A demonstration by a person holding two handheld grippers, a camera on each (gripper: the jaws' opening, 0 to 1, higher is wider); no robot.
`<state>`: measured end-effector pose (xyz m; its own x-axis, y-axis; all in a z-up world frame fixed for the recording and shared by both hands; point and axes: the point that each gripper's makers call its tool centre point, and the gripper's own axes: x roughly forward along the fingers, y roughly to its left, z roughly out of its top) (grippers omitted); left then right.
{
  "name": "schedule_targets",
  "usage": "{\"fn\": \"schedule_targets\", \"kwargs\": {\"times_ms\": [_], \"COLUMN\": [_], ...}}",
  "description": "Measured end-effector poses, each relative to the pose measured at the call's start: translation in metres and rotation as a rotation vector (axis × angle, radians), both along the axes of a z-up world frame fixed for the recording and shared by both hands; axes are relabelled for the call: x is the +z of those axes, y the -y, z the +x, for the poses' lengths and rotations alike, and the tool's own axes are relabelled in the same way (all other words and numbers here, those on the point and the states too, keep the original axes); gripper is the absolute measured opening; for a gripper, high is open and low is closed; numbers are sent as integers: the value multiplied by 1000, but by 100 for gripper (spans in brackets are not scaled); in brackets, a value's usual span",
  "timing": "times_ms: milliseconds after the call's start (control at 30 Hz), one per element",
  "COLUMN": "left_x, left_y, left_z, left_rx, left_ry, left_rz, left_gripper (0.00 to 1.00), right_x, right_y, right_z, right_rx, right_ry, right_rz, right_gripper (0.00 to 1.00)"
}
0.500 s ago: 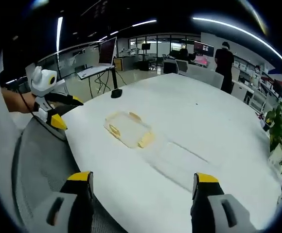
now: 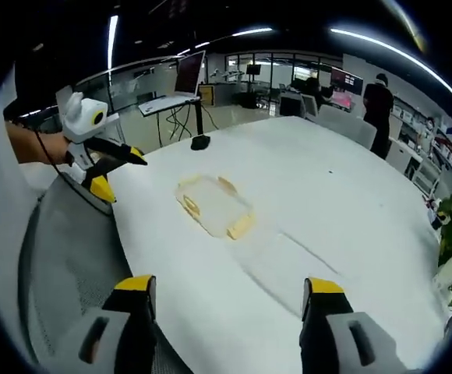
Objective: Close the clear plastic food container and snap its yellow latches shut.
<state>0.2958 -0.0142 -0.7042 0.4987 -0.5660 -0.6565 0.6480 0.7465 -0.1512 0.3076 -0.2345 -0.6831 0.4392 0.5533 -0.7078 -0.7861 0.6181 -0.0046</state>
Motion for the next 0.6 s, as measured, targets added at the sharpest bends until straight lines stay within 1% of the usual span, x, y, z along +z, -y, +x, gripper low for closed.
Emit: {"fn": "schedule_targets", "kwargs": {"times_ms": [267, 433, 600], "left_x": [2, 4, 4], "left_y": [-4, -8, -8], "left_z": [7, 13, 16], "left_rx": [-57, -85, -110], "left_ry": [3, 6, 3], "left_rz": [37, 60, 71], "left_gripper": [78, 78, 78], "right_x": [2, 1, -3], "right_y": [-9, -13, -15], "right_z": [12, 15, 16], "right_rx": [77, 116, 160], "right_ry": [14, 14, 11], "right_rz": [-30, -49, -78], "right_gripper": [74, 74, 74]}}
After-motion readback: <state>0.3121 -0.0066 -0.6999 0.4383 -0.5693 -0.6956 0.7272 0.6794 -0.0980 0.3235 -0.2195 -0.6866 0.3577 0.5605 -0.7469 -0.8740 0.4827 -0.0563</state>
